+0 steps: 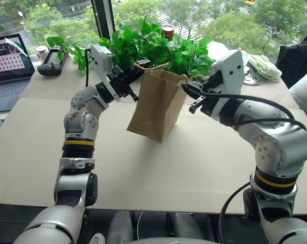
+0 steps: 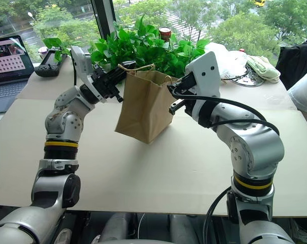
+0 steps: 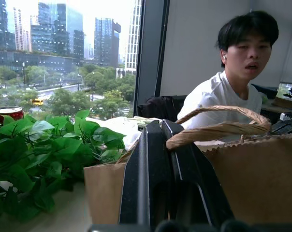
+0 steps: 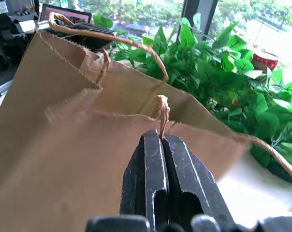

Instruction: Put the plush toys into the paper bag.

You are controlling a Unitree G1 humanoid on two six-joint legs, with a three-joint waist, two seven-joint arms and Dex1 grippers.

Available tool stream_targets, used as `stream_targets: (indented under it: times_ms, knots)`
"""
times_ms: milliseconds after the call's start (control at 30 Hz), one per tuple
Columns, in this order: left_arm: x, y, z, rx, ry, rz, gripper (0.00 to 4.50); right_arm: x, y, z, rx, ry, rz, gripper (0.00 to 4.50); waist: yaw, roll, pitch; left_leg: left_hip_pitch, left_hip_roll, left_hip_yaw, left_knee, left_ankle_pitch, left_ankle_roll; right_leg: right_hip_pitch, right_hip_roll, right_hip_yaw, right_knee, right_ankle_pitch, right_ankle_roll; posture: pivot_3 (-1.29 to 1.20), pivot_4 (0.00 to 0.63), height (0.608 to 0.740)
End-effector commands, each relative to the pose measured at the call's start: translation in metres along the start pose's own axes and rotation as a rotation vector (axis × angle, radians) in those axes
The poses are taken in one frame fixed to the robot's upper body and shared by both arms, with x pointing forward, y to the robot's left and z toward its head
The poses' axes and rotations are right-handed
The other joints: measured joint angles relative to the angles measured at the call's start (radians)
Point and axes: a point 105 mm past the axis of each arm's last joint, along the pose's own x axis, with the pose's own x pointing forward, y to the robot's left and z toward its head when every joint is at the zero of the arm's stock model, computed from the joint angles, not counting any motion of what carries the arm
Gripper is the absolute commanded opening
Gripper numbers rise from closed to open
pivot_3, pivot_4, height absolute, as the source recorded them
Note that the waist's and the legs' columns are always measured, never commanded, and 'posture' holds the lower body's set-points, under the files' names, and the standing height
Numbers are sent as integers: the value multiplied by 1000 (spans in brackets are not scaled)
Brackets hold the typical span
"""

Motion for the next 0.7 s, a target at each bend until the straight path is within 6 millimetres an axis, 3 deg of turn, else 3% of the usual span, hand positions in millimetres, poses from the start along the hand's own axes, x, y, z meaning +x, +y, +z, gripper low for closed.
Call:
stream_targets:
  times_ms: [33, 167, 267, 400, 533, 700]
  knots:
    - [-3, -9, -9, 4, 10, 7, 0, -7, 5, 16, -63, -63, 20, 88, -1, 0, 0, 0, 0, 0, 0, 0, 0, 0, 0, 0, 0, 0, 0, 0, 150, 740]
    - [-18, -11, -40, 35, 135, -8, 0, -4, 17, 0, -59, 8, 71, 88, -4, 0, 0, 3, 0, 1, -1, 0, 0, 1, 0, 1, 0, 0, 0, 0, 150, 740]
    - [-29, -3, -48, 41, 175, 9, 0, -2, 26, -17, -52, 82, 108, 88, -3, 0, 0, 3, 0, 1, -1, 1, 0, 1, 0, 1, 0, 0, 0, 0, 150, 740]
    - [-31, 7, -42, 50, 172, 38, 0, 0, 34, -30, -39, 135, 130, 88, -2, 0, 0, 3, 0, 1, 0, 1, 0, 1, 0, 1, 0, 0, 0, 0, 150, 740]
    - [-23, 11, -23, 47, 132, 39, 0, 5, 33, -28, -14, 126, 109, 88, 2, 0, 0, 2, -1, 0, 0, 1, 0, 1, 0, 1, 0, 0, 0, 0, 150, 740]
    - [-18, 9, -20, 52, 130, 22, 0, 8, 28, -25, -3, 113, 82, 88, 0, 0, 0, 2, -1, 0, -1, 1, 0, 1, 0, 1, -1, 0, 0, 0, 150, 740]
